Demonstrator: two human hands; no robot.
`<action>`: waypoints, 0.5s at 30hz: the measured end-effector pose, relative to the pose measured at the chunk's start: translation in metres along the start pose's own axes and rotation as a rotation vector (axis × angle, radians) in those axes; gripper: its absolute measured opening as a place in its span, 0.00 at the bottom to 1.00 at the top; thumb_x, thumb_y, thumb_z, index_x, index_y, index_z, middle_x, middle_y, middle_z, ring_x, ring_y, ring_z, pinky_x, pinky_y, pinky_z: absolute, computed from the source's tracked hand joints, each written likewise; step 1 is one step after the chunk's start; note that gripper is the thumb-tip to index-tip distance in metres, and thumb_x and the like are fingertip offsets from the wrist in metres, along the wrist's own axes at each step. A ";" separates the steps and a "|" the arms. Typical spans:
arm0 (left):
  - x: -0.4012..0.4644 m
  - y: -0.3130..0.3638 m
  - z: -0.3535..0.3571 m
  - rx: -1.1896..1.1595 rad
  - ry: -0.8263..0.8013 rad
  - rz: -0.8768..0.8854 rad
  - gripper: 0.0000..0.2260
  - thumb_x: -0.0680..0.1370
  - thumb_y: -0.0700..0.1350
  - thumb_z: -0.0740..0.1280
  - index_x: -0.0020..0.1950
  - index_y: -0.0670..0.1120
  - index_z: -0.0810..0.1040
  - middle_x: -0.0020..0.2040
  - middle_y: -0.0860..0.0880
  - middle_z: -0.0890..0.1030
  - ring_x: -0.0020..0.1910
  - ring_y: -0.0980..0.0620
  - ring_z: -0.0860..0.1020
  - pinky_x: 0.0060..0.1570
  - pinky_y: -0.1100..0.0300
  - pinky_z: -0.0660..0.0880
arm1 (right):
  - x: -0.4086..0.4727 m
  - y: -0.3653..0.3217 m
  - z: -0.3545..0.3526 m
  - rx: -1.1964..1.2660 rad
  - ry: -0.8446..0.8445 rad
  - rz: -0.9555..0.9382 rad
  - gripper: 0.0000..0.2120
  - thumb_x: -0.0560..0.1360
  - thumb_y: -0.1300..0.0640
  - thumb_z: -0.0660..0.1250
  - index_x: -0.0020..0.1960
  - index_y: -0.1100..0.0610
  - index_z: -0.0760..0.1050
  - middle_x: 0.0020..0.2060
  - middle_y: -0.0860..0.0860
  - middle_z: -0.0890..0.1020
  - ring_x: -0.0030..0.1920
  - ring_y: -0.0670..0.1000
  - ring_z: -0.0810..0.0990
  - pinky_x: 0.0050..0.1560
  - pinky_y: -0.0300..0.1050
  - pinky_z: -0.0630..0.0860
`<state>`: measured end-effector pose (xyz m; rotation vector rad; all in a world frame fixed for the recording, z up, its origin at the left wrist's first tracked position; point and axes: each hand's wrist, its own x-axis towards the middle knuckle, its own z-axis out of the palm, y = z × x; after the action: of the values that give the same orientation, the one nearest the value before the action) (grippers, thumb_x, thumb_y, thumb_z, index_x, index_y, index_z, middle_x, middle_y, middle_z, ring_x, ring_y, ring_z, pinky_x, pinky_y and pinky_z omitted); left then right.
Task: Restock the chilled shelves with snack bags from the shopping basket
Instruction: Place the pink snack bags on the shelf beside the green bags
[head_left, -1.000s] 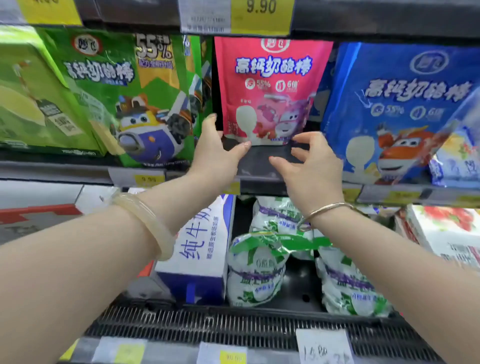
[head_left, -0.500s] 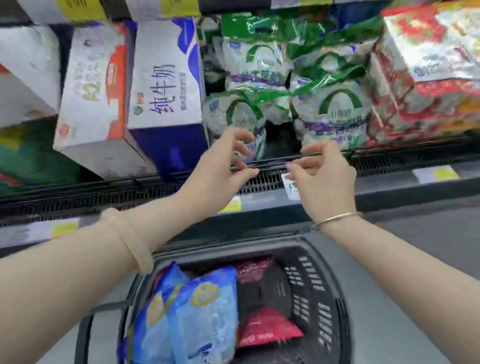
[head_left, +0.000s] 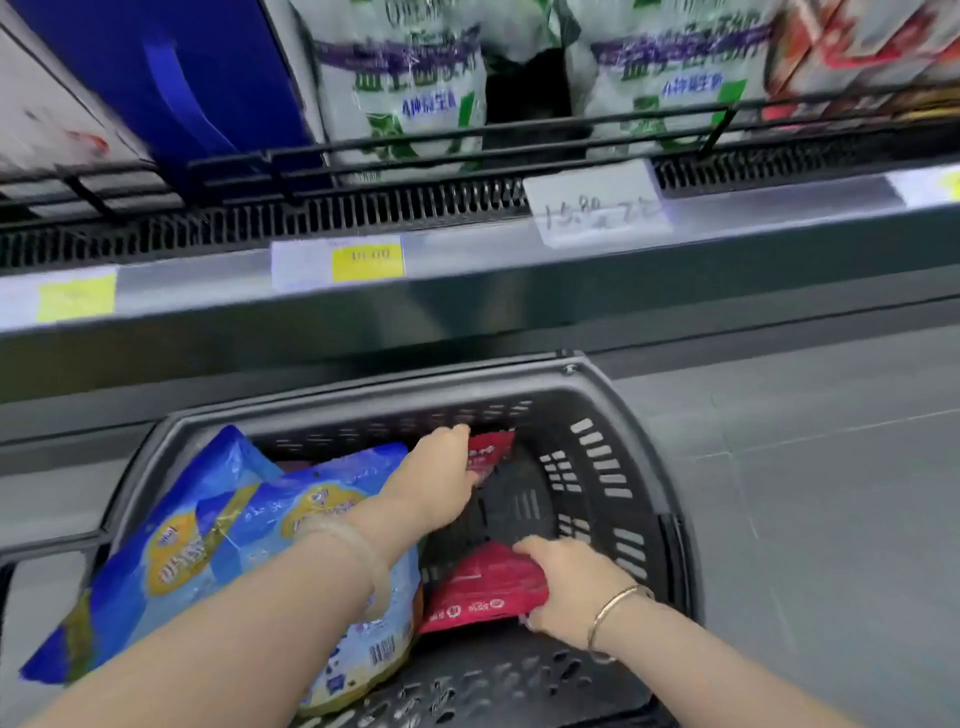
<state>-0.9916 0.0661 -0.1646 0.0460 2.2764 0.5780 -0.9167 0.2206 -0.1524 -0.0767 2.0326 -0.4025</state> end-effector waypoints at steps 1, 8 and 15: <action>0.008 -0.004 0.009 0.040 -0.008 -0.040 0.21 0.77 0.41 0.63 0.68 0.37 0.64 0.67 0.39 0.70 0.67 0.42 0.68 0.66 0.54 0.65 | 0.008 0.005 0.010 -0.062 -0.084 0.024 0.30 0.70 0.59 0.66 0.69 0.50 0.62 0.61 0.56 0.75 0.60 0.56 0.76 0.58 0.46 0.75; 0.052 -0.019 0.046 0.351 0.023 -0.185 0.17 0.76 0.37 0.60 0.65 0.39 0.66 0.66 0.39 0.70 0.66 0.39 0.70 0.63 0.49 0.67 | 0.057 0.035 0.055 -0.286 -0.219 0.016 0.29 0.72 0.67 0.62 0.71 0.58 0.58 0.65 0.59 0.70 0.67 0.58 0.68 0.64 0.53 0.71; 0.059 -0.024 0.067 0.569 0.092 -0.193 0.15 0.73 0.30 0.59 0.56 0.41 0.77 0.56 0.41 0.80 0.56 0.39 0.79 0.44 0.53 0.71 | 0.075 0.048 0.067 -0.366 -0.122 0.051 0.19 0.75 0.70 0.53 0.64 0.62 0.70 0.62 0.59 0.74 0.63 0.60 0.75 0.60 0.53 0.73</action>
<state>-0.9828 0.0833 -0.2555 0.0789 2.4302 -0.1810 -0.8891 0.2319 -0.2596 -0.2670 1.9610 0.0102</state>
